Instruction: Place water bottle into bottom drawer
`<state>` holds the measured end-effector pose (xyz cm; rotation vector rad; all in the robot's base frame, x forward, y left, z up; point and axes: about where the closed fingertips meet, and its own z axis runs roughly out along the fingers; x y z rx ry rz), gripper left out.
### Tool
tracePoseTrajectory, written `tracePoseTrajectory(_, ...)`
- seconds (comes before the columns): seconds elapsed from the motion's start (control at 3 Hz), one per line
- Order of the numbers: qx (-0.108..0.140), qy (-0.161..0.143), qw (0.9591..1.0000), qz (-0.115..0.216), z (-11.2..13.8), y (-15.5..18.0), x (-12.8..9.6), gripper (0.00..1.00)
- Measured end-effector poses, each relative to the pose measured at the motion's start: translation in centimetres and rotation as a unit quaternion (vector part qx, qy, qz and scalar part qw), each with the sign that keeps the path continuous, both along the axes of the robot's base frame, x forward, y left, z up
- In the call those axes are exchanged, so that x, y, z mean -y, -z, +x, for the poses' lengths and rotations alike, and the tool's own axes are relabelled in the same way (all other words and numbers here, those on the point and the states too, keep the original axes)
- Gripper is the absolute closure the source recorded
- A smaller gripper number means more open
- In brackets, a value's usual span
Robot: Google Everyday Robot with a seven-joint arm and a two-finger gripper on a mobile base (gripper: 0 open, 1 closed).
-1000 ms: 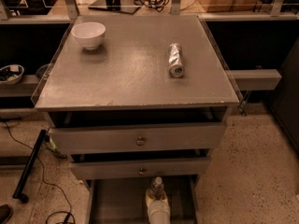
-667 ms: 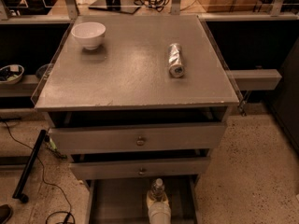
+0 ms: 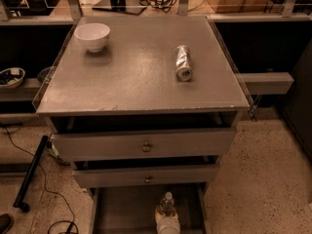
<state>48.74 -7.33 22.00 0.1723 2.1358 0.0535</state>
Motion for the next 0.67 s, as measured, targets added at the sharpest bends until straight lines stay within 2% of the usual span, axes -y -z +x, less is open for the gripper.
tracePoseTrajectory(0.33, 0.0, 0.0, 1.0, 0.0, 0.0, 0.0, 0.0, 1.0)
tracePoseTrajectory(0.67, -0.004, 0.014, 0.9999, 0.002, 0.1, 1.1, -0.3, 1.0)
